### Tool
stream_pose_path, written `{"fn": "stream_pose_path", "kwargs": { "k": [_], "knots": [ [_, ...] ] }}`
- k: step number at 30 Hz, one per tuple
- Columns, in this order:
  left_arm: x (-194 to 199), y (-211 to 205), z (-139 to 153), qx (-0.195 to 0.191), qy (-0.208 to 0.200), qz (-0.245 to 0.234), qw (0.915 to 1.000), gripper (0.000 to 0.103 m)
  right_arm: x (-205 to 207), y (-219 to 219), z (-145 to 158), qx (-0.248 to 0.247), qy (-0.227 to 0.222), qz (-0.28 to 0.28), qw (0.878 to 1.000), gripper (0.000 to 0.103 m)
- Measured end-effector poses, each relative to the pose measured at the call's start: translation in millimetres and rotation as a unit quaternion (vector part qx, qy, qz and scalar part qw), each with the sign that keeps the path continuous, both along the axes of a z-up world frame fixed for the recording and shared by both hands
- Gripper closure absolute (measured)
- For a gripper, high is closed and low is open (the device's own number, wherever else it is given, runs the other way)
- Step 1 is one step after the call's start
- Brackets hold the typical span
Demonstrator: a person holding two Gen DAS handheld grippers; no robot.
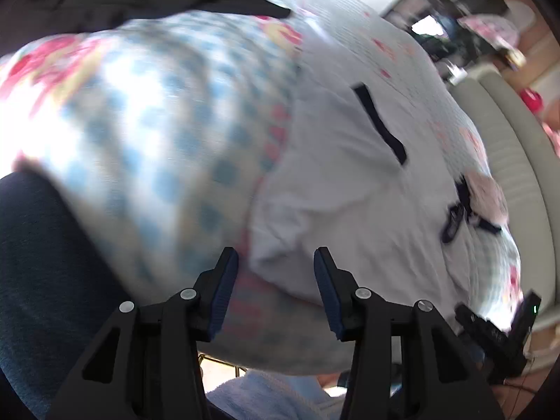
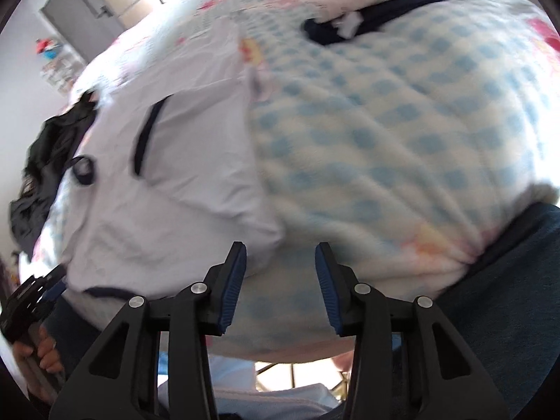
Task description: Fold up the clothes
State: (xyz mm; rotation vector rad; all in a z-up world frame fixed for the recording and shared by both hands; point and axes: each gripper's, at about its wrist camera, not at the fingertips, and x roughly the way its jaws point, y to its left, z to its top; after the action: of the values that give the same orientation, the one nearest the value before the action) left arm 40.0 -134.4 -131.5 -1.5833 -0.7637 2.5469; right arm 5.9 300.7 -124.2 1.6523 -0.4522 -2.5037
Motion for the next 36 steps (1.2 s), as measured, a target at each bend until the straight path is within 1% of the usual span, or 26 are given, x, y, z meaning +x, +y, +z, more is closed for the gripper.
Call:
{"fn": "stream_pose_path", "kwargs": {
  "k": [1,2,3,5,7,8,9,11,13,15,16,18,19,20,23,25,26,27,29,31,32,34,36],
  "knots": [
    [0,-1,-1,-0.004,0.0,0.005,1.0,0.062,-2,-3,-2,-0.007,0.0,0.005,1.0,0.062],
    [-1,-4,-2,-0.007,0.001,0.015,0.9999,0.078,-4,-5,-4,-0.012,0.0,0.009,1.0,0.062],
    [0,-10,-4,-0.003,-0.005,0.031,0.9995,0.084,-5,-5,-6,-0.007,-0.002,0.005,1.0,0.062],
    [3,-21,-3,0.002,-0.006,0.052,0.9986,0.084,-6,-1,-7,0.01,-0.005,-0.008,1.0,0.062],
    [8,-24,0,-0.011,-0.007,0.052,0.9985,0.084,-5,5,-7,0.022,-0.006,-0.021,1.0,0.062],
    [9,-23,1,-0.009,-0.008,0.048,0.9988,0.084,-3,9,-6,0.024,-0.006,-0.027,0.999,0.062],
    [10,-23,2,-0.004,-0.01,0.043,0.999,0.079,-2,11,-5,0.021,-0.006,-0.027,0.999,0.062],
    [10,-19,2,-0.008,-0.01,0.03,0.9995,0.072,-2,13,-6,0.014,-0.009,-0.023,1.0,0.061],
    [10,-16,2,-0.014,-0.01,0.015,0.9997,0.066,-2,15,-6,0.006,-0.011,-0.019,1.0,0.058],
    [8,-16,1,-0.006,-0.009,0.011,0.9999,0.059,-5,11,-9,-0.005,-0.011,-0.012,1.0,0.053],
    [9,-20,-1,0.012,-0.003,0.014,0.9998,0.056,-7,9,-10,-0.011,-0.012,-0.008,1.0,0.052],
    [11,-28,-6,0.053,0.013,0.023,0.9982,0.047,-12,6,-14,-0.023,-0.01,-0.002,1.0,0.051],
    [12,-32,-10,0.078,0.021,0.03,0.9963,0.045,-14,4,-17,-0.027,-0.008,-0.002,1.0,0.049],
    [12,-37,-13,0.101,0.024,0.04,0.9938,0.044,-16,3,-20,-0.03,-0.006,-0.004,1.0,0.045],
    [16,-45,-11,0.15,0.054,0.06,0.9855,0.044,-18,1,-25,-0.039,0.001,-0.014,0.999,0.045],
    [17,-49,-7,0.171,0.073,0.066,0.9804,0.042,-16,4,-25,-0.056,0.005,-0.022,0.998,0.051],
    [16,-52,-7,0.181,0.077,0.071,0.9779,0.042,-15,8,-22,-0.068,0.009,-0.025,0.997,0.055],
    [14,-53,-9,0.187,0.074,0.075,0.9767,0.043,-17,11,-22,-0.08,0.012,-0.028,0.996,0.055],
    [9,-53,-15,0.193,0.066,0.08,0.9757,0.045,-17,21,-24,-0.115,0.011,-0.04,0.992,0.055],
    [4,-53,-20,0.2,0.057,0.086,0.9744,0.047,-22,21,-28,-0.126,0.003,-0.035,0.991,0.055],
    [-1,-50,-21,0.2,0.056,0.083,0.9746,0.048,-24,17,-28,-0.116,0.002,-0.025,0.993,0.055],
    [-13,-40,-24,0.198,0.055,0.074,0.9757,0.055,-30,4,-25,-0.089,0.012,0.001,0.996,0.06],
    [-23,-32,-26,0.19,0.055,0.067,0.9779,0.057,-33,-1,-19,-0.095,0.024,0.001,0.995,0.066]
  ]
}}
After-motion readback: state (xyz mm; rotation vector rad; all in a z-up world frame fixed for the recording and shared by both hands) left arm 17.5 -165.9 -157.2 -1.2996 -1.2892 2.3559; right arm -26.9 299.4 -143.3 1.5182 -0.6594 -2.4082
